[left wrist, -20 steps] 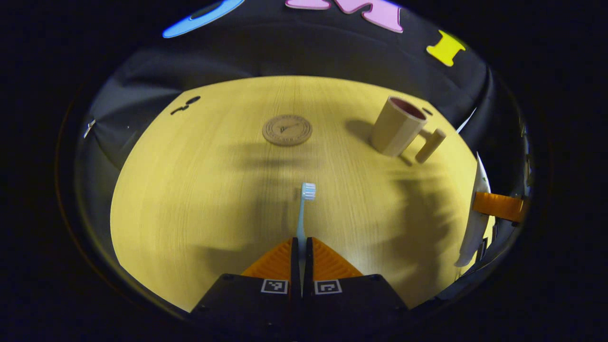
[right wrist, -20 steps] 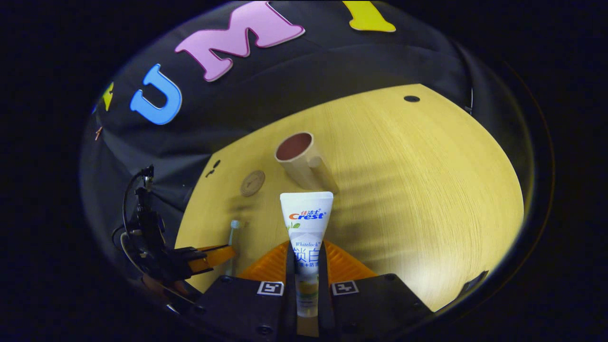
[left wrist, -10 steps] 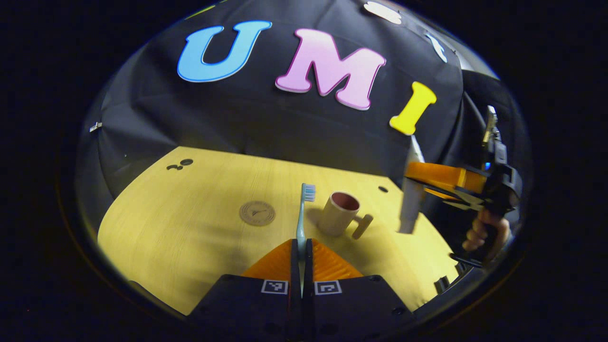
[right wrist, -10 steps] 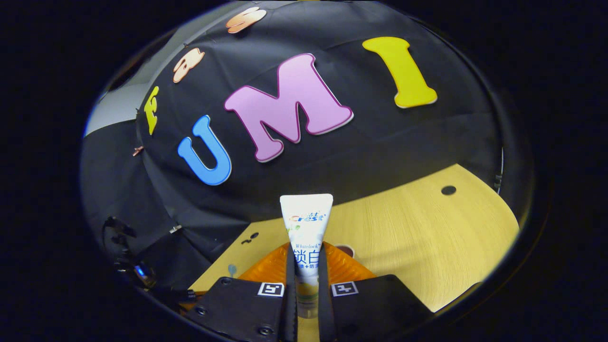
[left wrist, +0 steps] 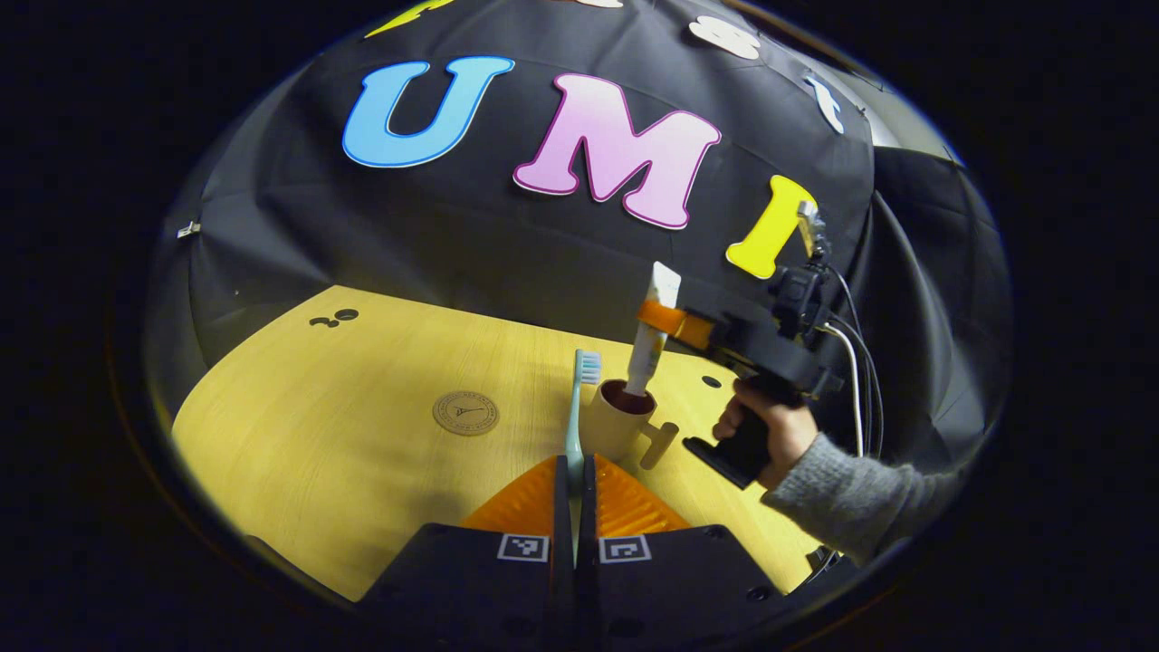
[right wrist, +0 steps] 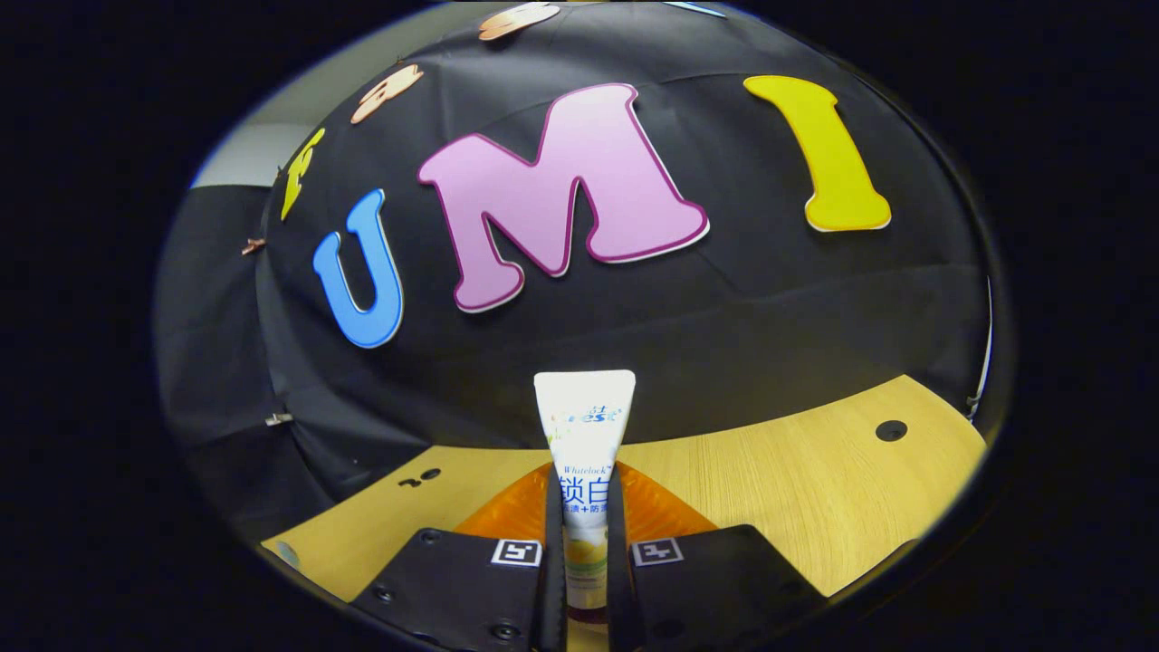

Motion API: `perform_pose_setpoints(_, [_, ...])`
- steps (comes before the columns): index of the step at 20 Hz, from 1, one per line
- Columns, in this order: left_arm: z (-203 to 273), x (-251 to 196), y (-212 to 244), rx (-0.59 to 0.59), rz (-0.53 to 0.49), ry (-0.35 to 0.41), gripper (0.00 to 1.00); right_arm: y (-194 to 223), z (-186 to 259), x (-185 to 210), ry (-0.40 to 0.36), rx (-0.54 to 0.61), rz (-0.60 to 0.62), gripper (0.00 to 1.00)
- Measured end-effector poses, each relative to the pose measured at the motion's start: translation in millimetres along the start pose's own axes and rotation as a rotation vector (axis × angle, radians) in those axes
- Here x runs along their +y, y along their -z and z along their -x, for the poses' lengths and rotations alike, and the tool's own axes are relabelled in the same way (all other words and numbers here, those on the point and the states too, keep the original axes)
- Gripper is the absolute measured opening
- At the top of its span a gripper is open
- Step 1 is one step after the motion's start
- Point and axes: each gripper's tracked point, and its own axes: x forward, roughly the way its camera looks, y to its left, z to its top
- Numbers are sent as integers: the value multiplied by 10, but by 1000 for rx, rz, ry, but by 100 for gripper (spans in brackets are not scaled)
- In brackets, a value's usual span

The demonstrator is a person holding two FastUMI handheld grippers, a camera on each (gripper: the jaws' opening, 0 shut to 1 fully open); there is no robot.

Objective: Put the toothbrush and toothpaste on the desktop into the cup, then pick up the cup and place it on the coaster on the desktop.

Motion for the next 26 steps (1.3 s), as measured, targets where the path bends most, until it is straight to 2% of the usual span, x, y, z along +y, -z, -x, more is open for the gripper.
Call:
perform_pose_setpoints(1, [-32, -13, -13, -10, 3, 2, 6, 84, -26, -18, 4, 17, 8, 21])
perform_pose_setpoints(2, [-102, -34, -58, -26, 12, 6, 1, 166, -44, -45, 9, 33, 7, 21])
perform_pose_setpoints(3, [-181, -48, -134, -45, 28, 11, 6, 250, -34, -74, 13, 51, -2, 21])
perform_pose_setpoints(10, [-966, -188, -919, -275, 243, 76, 6, 601, -49, -167, -2, 133, -41, 21])
perform_pose_setpoints(11, [-1074, -194, -999, -300, 265, 78, 6, 603, -39, -171, -3, 126, -45, 16])
perform_pose_setpoints(12, [-1167, -204, -1065, -323, 285, 79, 6, 621, -29, -180, -4, 134, -48, 23])
perform_pose_setpoints(13, [-1264, -214, -1117, -343, 302, 81, 6, 666, -10, -176, -5, 152, -55, 20])
perform_pose_setpoints(14, [-1352, -222, -1153, -360, 320, 79, 6, 712, 18, -161, -15, 177, -73, 28])
perform_pose_setpoints(15, [-1435, -239, -1180, -369, 340, 80, 6, 689, 65, -141, -23, 181, -94, 24])
perform_pose_setpoints(17, [-1606, -278, -1160, -378, 361, 75, 6, 649, 148, -158, -24, 197, -141, 45])
perform_pose_setpoints(18, [-1671, -299, -1145, -383, 362, 74, 6, 608, 160, -209, -14, 201, -173, 39])
perform_pose_setpoints(19, [-1708, -297, -1147, -395, 364, 67, 6, 552, 206, -236, -19, 203, -223, 46])
perform_pose_setpoints(20, [-1749, -304, -1152, -405, 365, 67, 6, 496, 234, -250, -21, 200, -284, 38])
perform_pose_setpoints(21, [-1786, -294, -1150, -411, 365, 57, 6, 431, 260, -270, -21, 194, -342, 51])
perform_pose_setpoints(22, [-1840, -284, -1117, -415, 360, 44, 6, 331, 271, -298, -21, 184, -393, 43])
perform_pose_setpoints(23, [-1886, -264, -1089, -419, 353, 26, 6, 256, 315, -361, -22, 171, -431, 53])
perform_pose_setpoints(26, [-2023, -235, -975, -415, 319, -13, 6, 193, 464, -482, -12, 159, -457, 53])
